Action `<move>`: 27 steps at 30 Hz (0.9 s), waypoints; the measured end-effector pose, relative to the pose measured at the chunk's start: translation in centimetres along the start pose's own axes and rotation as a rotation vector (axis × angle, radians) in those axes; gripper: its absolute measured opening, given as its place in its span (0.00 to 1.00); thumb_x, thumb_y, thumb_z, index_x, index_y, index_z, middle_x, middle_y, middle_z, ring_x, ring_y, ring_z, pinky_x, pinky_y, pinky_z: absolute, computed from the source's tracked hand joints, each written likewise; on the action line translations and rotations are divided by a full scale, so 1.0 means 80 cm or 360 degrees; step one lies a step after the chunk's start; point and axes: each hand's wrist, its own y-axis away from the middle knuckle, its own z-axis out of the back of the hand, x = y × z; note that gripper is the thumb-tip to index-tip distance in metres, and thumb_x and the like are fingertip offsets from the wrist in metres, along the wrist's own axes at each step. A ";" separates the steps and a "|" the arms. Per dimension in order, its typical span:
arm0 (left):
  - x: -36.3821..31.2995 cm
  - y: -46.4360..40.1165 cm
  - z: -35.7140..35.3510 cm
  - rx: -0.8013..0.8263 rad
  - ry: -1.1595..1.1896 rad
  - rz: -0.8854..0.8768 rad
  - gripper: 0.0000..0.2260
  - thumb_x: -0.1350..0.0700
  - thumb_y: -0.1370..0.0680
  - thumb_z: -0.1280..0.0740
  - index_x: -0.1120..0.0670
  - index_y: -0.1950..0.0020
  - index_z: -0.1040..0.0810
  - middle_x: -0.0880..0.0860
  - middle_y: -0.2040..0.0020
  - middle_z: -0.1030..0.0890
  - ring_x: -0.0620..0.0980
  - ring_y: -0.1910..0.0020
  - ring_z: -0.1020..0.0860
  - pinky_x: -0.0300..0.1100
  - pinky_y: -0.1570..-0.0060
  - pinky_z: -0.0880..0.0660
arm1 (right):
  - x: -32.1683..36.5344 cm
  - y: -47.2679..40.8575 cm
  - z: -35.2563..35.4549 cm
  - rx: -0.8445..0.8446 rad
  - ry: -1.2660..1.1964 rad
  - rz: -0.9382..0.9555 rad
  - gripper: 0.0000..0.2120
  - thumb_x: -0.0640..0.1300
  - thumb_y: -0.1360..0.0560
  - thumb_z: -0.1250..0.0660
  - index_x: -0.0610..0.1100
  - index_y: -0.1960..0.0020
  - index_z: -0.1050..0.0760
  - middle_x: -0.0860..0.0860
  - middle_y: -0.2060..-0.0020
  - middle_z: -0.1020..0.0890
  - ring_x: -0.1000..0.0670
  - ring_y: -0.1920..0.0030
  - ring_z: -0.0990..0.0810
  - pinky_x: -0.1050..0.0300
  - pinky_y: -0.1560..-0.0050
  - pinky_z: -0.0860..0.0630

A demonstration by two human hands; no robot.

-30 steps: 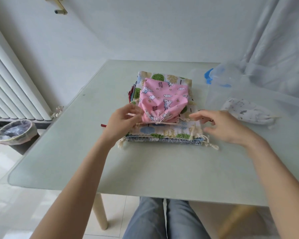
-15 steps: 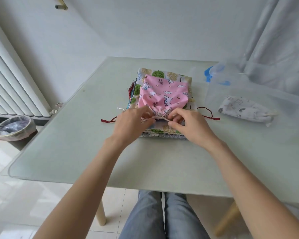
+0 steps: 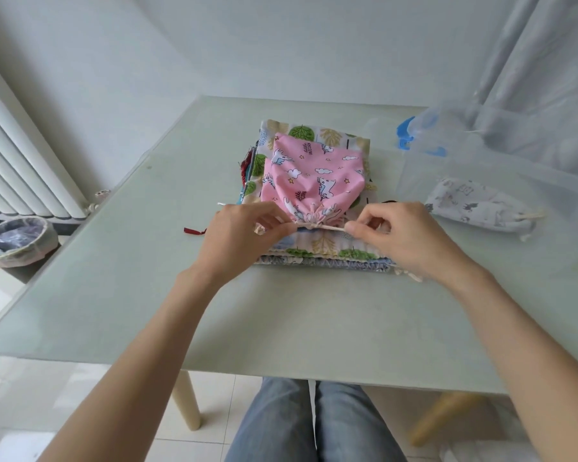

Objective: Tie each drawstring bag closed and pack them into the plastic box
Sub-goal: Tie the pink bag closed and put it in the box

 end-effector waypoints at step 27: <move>-0.024 -0.001 0.056 0.0621 0.1051 -0.0005 0.11 0.59 0.24 0.37 0.55 0.43 0.21 0.45 0.60 0.18 0.45 0.59 0.21 0.33 0.54 0.27 | 0.033 -0.049 -0.040 0.0443 -0.0781 0.0119 0.05 0.39 0.22 0.38 0.46 0.46 0.30 0.48 0.60 0.18 0.46 0.72 0.26 0.59 0.71 0.30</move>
